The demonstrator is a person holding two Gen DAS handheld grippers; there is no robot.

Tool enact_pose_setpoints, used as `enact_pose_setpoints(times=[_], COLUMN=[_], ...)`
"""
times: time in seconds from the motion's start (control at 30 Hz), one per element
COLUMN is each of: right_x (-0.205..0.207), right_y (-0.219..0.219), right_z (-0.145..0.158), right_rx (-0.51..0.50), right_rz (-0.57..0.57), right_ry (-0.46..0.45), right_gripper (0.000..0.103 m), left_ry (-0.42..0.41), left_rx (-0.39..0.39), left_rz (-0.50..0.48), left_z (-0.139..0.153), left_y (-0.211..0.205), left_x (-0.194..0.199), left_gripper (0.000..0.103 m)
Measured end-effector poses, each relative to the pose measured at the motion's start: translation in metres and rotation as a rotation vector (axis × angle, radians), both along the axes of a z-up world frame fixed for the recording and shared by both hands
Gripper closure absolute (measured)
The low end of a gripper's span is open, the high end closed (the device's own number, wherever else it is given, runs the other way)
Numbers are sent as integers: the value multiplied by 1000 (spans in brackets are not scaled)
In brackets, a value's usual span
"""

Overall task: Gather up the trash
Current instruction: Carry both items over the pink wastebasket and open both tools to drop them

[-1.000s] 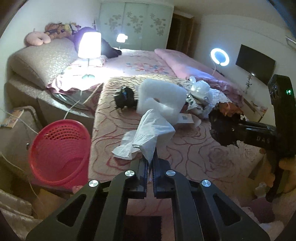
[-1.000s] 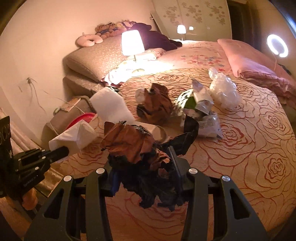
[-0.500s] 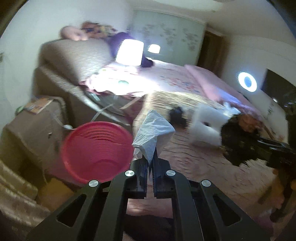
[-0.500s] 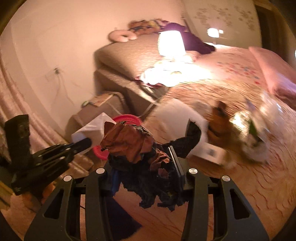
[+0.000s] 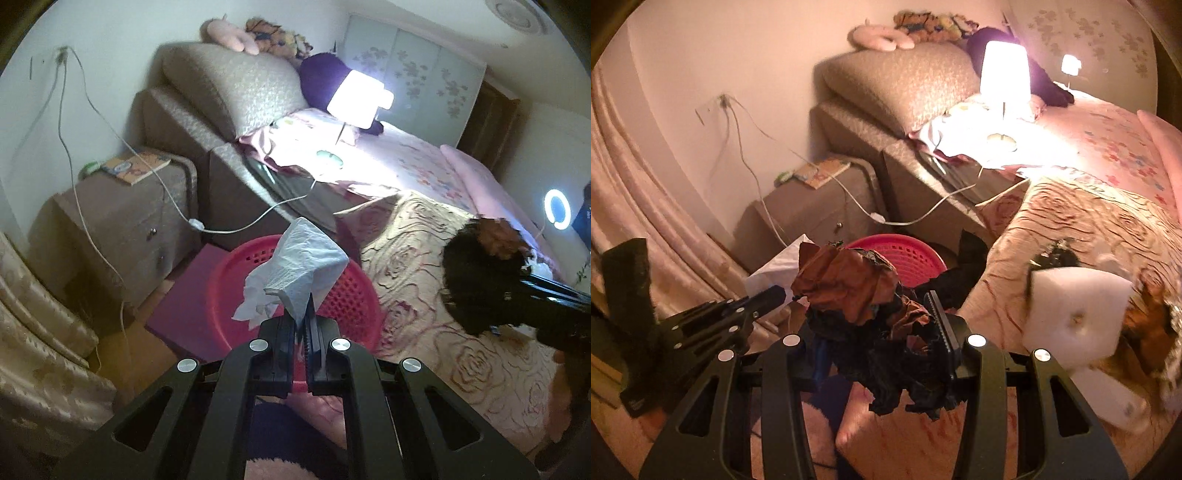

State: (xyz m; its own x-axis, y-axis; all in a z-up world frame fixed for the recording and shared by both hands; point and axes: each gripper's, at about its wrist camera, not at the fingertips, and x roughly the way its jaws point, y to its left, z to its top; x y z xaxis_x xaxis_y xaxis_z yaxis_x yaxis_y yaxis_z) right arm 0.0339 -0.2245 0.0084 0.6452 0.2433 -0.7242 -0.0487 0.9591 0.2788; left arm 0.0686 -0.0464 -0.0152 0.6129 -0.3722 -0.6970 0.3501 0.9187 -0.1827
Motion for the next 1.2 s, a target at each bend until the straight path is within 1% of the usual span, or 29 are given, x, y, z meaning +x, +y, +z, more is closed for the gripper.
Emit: enact_pose_setpoints(times=[0.13, 0.27, 0.37, 0.43, 0.47, 0.5, 0.57, 0.63, 0.67, 0.73, 0.87, 1.03, 1.2], right_x=[34, 55, 69, 75, 78, 80, 82, 82, 82, 82, 76, 62, 44], right_y=[12, 18, 20, 21, 22, 21, 22, 22, 21, 19, 12, 9, 5], right_z=[-21, -40, -52, -59, -61, -63, -65, -66, -67, -69, -68, -57, -46], right_rx=[-9, -25, -18, -9, -3, 5, 11, 12, 13, 17, 22, 13, 19], right_rz=[-4, -20, -30, -34, -37, -43, -47, -51, -54, -63, -84, -98, -122], right_ry=[70, 117, 149, 166, 172, 176, 177, 177, 177, 181, 181, 138, 102], right_gripper=[60, 59, 58, 53, 47, 42, 38, 37, 36, 35, 35, 35, 35], left_ry=[24, 46, 66, 76, 82, 85, 95, 101, 103, 103, 94, 73, 49], left_rx=[29, 49, 58, 63, 66, 68, 69, 67, 65, 62, 64, 71, 83], left_rz=[-1, 2, 8, 9, 9, 8, 11, 16, 17, 22, 30, 39, 46], left_z=[-13, -24, -32, -35, -37, -38, -40, -42, -43, -43, -42, -36, -30], left_y=[-2, -7, -7, -7, -8, -8, -6, -5, -4, -2, -1, 0, 1], left_x=[16, 28, 35, 38, 40, 41, 43, 43, 43, 43, 40, 34, 25], left_gripper=[99, 99, 99, 99, 98, 97, 91, 78, 75, 62, 56, 48, 44])
